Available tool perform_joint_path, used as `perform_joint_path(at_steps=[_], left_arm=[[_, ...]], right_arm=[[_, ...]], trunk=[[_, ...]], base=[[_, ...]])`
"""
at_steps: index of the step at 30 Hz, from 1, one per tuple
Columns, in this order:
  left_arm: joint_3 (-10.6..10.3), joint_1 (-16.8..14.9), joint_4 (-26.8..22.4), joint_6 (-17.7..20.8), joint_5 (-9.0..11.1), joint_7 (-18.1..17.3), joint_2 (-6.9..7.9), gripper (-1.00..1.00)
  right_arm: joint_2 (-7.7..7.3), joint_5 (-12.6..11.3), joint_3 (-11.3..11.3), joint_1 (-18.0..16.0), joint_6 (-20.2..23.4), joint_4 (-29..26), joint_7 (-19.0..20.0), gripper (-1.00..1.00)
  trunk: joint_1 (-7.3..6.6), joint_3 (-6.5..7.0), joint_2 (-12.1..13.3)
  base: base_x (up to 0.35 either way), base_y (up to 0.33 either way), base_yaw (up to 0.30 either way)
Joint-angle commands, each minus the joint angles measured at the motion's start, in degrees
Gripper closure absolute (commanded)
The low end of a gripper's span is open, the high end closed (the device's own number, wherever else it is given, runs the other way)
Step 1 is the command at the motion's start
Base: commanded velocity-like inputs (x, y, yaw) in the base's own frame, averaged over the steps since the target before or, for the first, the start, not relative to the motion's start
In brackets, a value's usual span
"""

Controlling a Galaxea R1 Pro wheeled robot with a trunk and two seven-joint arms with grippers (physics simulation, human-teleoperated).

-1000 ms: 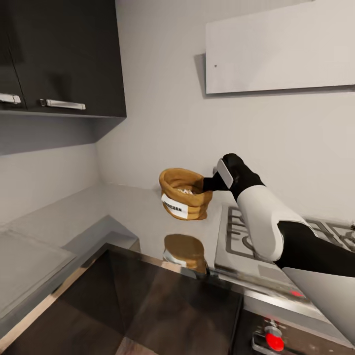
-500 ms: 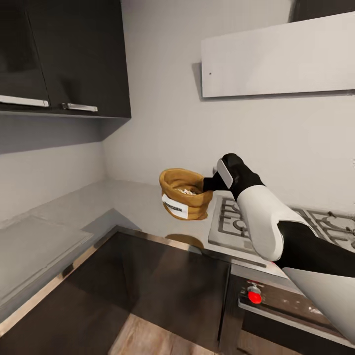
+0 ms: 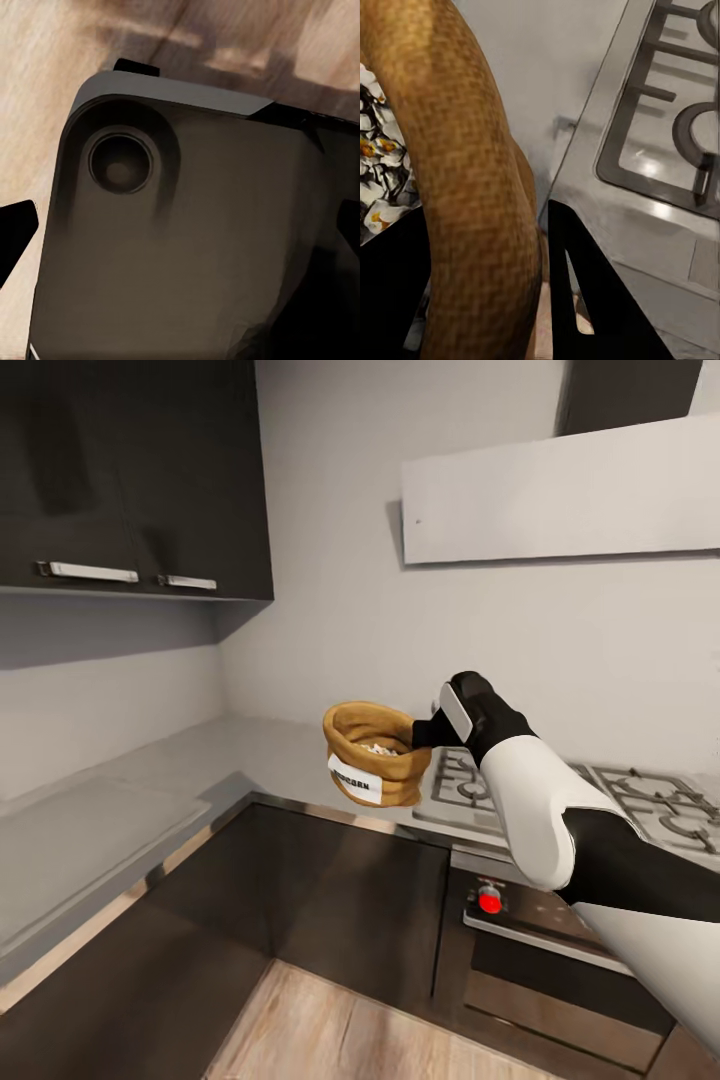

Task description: In the kitchen, take the popcorn bag from the countertop, put it into the microwave, and heat it until the popcorn is cooked so the cooked popcorn ends up inside the bag.

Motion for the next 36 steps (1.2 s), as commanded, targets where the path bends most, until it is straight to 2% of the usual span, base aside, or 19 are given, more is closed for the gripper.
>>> perform_joint_path(at_steps=[1, 36], left_arm=[[0.1, 0.0, 0.0, -0.1, 0.3, 0.0, -0.01, -1.0], [0.1, 0.0, 0.0, -0.1, 0.3, 0.0, 0.0, -1.0]], right_arm=[[0.09, 0.2, -0.5, -0.1, 0.2, -0.1, -0.2, 1.0], [0.09, 0.2, -0.6, 0.0, 0.2, 0.5, -0.1, 1.0]], trunk=[[-0.04, -0.06, 0.0], [-0.04, -0.06, 0.0]], base=[[-0.346, 0.0, 0.0], [-0.346, 0.0, 0.0]])
